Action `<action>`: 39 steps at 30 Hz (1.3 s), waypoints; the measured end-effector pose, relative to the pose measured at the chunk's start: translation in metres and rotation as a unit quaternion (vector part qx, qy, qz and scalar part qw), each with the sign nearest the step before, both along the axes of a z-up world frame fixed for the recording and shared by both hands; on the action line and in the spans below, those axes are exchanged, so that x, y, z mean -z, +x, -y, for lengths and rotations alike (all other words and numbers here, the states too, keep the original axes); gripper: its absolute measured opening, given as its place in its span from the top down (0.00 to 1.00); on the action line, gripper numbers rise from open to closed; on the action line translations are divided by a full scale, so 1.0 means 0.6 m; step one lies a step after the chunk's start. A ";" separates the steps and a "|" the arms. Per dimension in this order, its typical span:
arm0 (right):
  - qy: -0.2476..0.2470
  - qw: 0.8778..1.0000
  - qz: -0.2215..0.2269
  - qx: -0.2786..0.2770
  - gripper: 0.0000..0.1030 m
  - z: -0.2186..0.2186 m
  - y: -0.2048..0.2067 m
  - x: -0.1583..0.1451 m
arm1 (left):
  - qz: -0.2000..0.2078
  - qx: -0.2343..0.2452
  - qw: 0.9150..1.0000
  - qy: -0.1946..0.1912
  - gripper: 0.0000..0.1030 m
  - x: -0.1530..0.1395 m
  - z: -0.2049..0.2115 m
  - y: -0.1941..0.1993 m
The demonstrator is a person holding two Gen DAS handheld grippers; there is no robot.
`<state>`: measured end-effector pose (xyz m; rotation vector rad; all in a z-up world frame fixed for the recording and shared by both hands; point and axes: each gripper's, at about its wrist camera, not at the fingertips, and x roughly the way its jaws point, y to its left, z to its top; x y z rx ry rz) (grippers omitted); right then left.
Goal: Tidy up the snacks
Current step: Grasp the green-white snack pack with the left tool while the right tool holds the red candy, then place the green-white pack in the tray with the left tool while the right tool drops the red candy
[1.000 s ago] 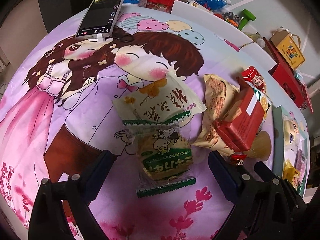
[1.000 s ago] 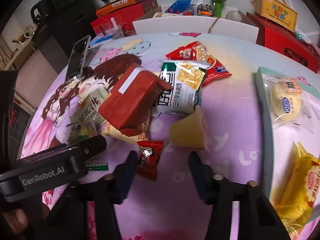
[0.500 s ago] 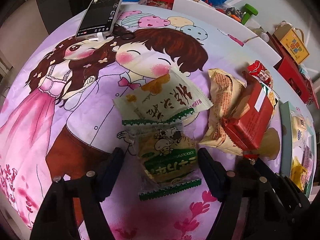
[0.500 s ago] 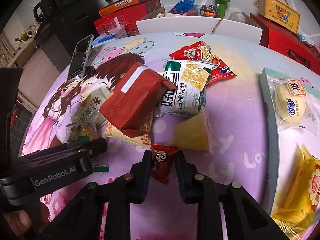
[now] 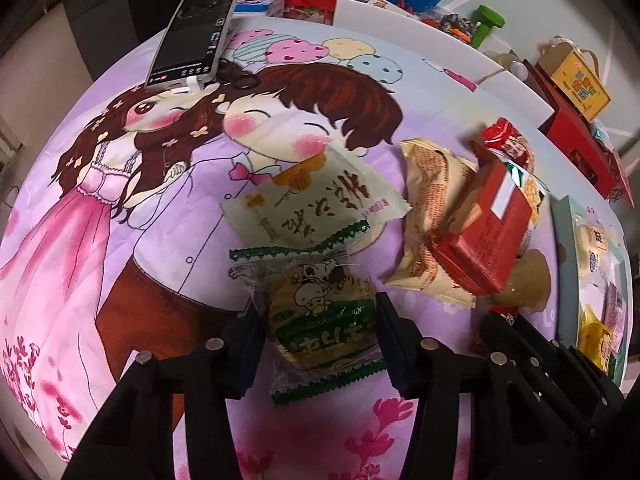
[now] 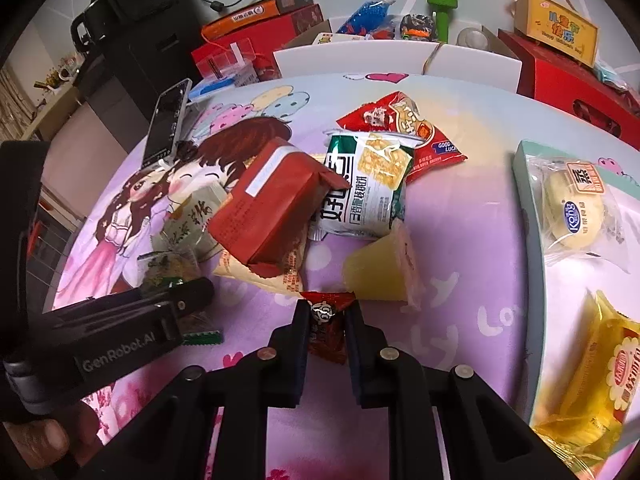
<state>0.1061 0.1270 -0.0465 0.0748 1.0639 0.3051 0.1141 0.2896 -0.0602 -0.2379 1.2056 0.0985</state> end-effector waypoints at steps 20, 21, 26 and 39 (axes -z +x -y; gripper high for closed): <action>0.032 0.998 0.032 0.039 0.82 0.056 -0.010 -0.059 | 0.066 0.020 0.997 0.019 0.49 -0.081 0.022 -0.014; 0.033 0.998 0.033 0.043 0.82 0.062 -0.010 -0.061 | 0.072 0.022 0.997 0.021 0.49 -0.087 0.026 -0.014; 0.038 0.996 0.037 0.078 0.82 0.107 -0.009 -0.074 | 0.091 0.042 0.995 0.024 0.49 -0.109 0.050 -0.013; 0.030 0.975 0.052 0.215 0.82 0.284 -0.022 -0.104 | 0.125 0.143 0.982 0.019 0.49 -0.145 0.187 -0.010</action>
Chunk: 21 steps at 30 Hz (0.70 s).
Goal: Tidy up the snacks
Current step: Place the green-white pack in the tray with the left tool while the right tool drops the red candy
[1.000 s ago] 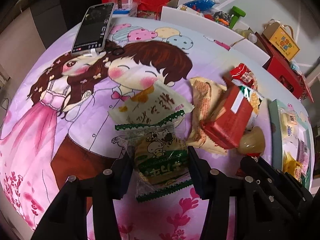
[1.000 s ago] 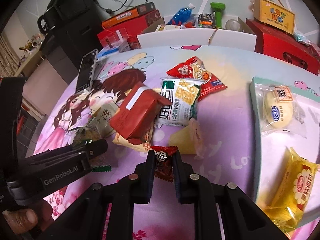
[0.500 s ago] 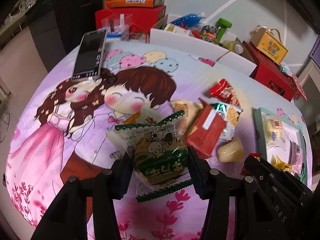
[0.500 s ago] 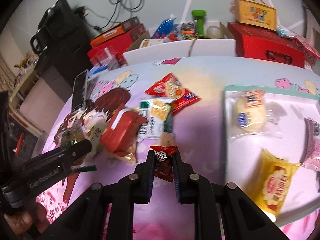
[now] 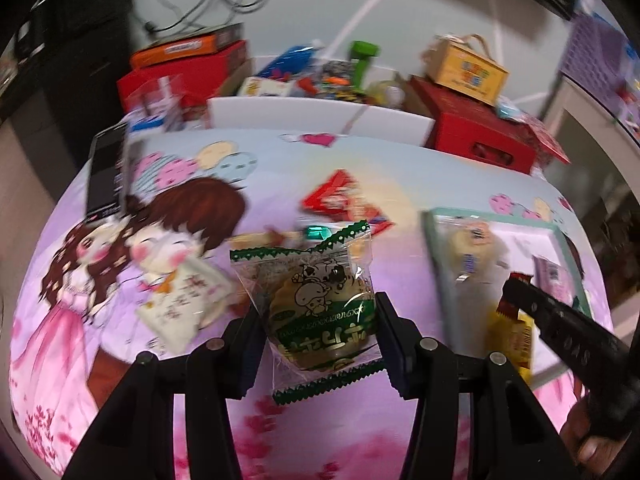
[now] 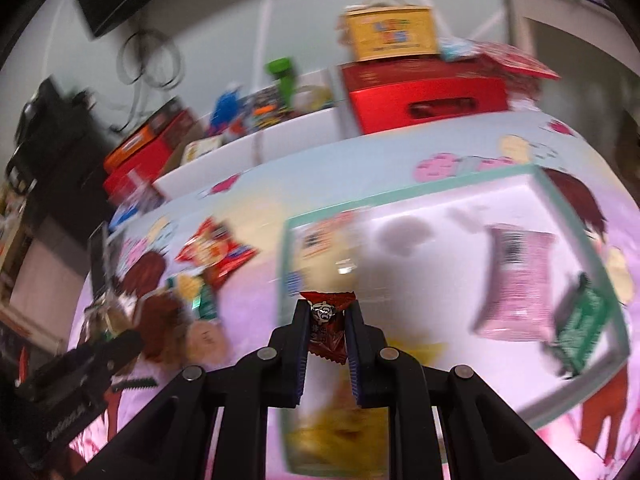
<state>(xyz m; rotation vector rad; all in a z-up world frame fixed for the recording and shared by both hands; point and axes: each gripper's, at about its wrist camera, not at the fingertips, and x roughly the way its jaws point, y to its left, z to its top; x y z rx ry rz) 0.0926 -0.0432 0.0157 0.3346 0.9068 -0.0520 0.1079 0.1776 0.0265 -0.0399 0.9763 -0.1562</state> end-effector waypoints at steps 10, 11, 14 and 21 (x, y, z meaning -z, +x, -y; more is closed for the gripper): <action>0.003 0.996 -0.003 0.088 0.82 0.118 -0.033 -0.007 | 0.006 0.100 0.995 0.012 0.49 0.001 0.132 -0.012; 0.003 0.996 -0.003 0.092 0.82 0.125 -0.036 -0.008 | 0.006 0.113 0.993 0.013 0.49 0.004 0.147 -0.013; 0.005 0.995 -0.003 0.100 0.82 0.141 -0.042 -0.008 | 0.002 0.137 0.990 0.017 0.49 0.013 0.178 -0.014; 0.010 0.996 -0.013 0.093 0.82 0.141 -0.038 0.004 | -0.018 0.152 0.988 0.034 0.49 0.048 0.210 -0.006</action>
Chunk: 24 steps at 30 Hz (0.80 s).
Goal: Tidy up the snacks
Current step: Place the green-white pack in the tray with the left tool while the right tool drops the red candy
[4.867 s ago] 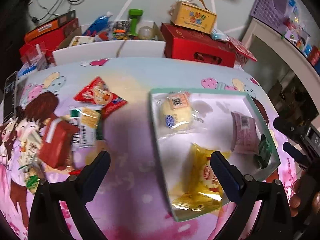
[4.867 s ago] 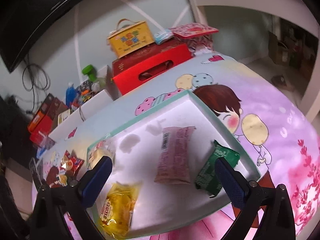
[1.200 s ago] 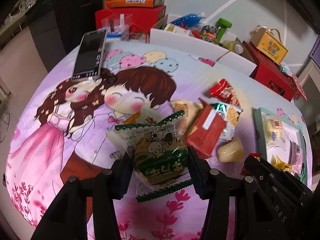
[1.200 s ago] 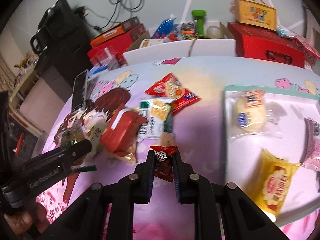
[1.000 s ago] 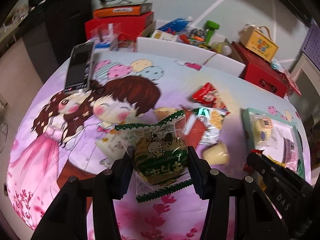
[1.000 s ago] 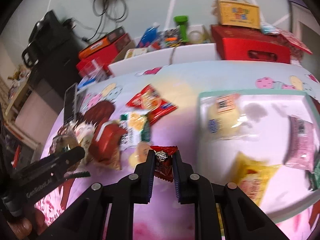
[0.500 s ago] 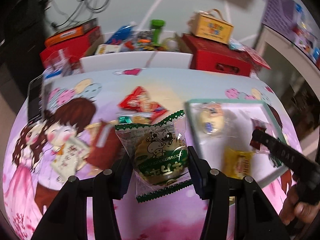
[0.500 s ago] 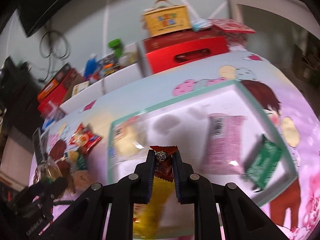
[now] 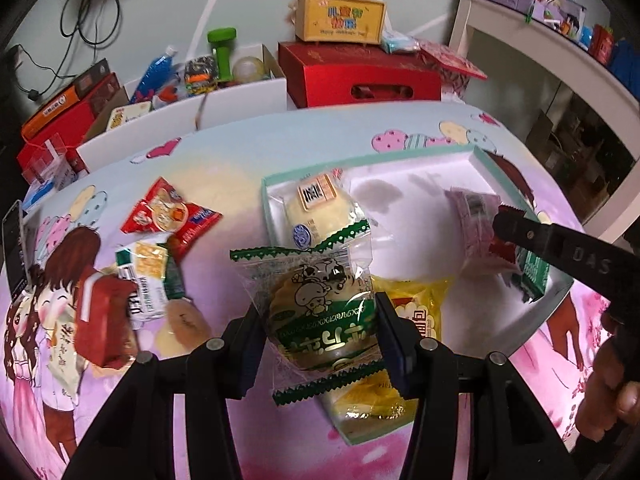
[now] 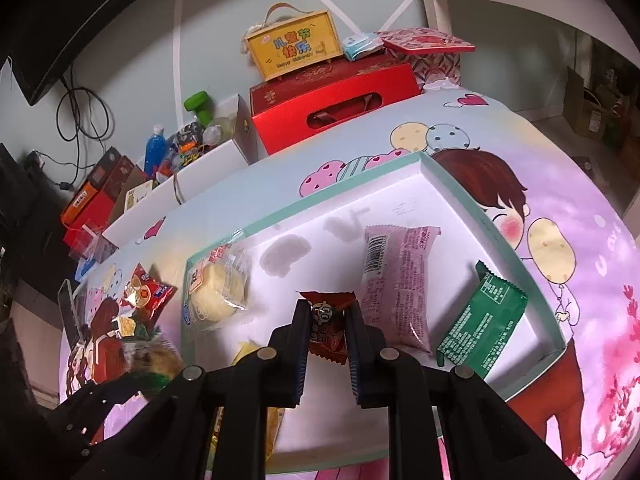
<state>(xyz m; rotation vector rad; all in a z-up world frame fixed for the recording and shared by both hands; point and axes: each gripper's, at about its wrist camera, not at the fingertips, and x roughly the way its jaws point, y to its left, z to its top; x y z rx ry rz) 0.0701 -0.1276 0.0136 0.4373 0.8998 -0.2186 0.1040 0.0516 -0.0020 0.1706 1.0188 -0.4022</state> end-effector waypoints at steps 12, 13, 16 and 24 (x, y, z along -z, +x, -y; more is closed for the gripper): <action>0.001 1.000 -0.014 -0.005 0.82 -0.003 0.004 0.010 | -0.018 0.021 1.000 -0.008 0.48 0.022 0.028 -0.002; 0.000 1.000 -0.015 -0.006 0.82 -0.004 0.004 0.011 | -0.018 0.024 1.000 -0.007 0.48 0.023 0.031 -0.003; 0.000 1.000 -0.017 -0.008 0.81 -0.004 0.005 0.012 | -0.017 0.026 0.999 -0.009 0.48 0.023 0.033 -0.004; -0.001 1.000 -0.024 -0.005 0.79 -0.004 0.006 0.014 | -0.021 0.025 0.999 -0.016 0.44 0.021 0.032 -0.003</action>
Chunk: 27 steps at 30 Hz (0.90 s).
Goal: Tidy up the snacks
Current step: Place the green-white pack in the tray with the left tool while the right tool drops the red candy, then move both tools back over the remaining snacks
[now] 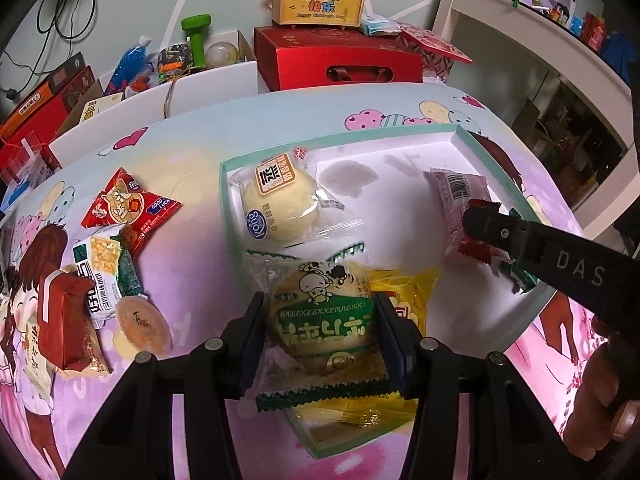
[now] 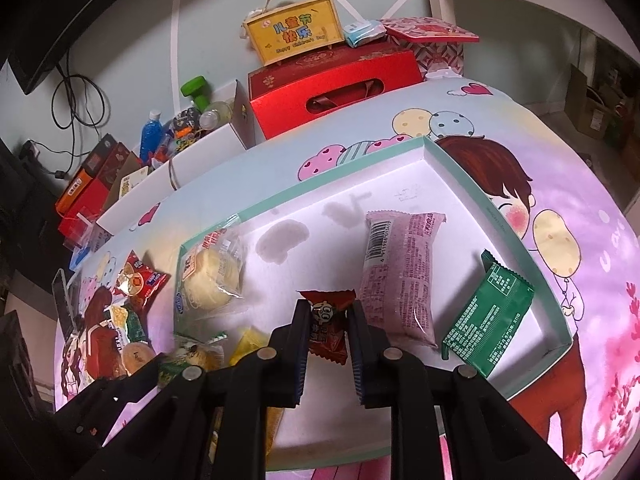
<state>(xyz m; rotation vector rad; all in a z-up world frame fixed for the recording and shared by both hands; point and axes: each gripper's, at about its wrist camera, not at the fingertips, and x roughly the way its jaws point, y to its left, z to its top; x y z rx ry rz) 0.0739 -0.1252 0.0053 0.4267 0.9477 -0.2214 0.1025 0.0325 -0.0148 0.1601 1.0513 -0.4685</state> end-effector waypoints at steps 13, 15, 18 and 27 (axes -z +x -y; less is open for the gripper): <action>-0.002 1.000 -0.015 0.009 0.69 0.006 0.002 0.006 | 0.013 -0.005 1.000 -0.013 0.31 -0.023 -0.011 -0.001; -0.003 1.000 -0.016 0.009 0.69 0.007 0.002 0.006 | 0.015 -0.011 1.000 -0.017 0.31 -0.028 -0.018 0.001; -0.007 1.000 -0.021 0.009 0.58 0.005 0.003 0.008 | 0.014 -0.023 0.999 -0.026 0.31 -0.032 -0.029 0.005; -0.016 0.999 -0.028 0.012 0.23 0.004 0.006 0.013 | 0.009 -0.087 0.995 -0.042 0.18 -0.031 -0.078 0.026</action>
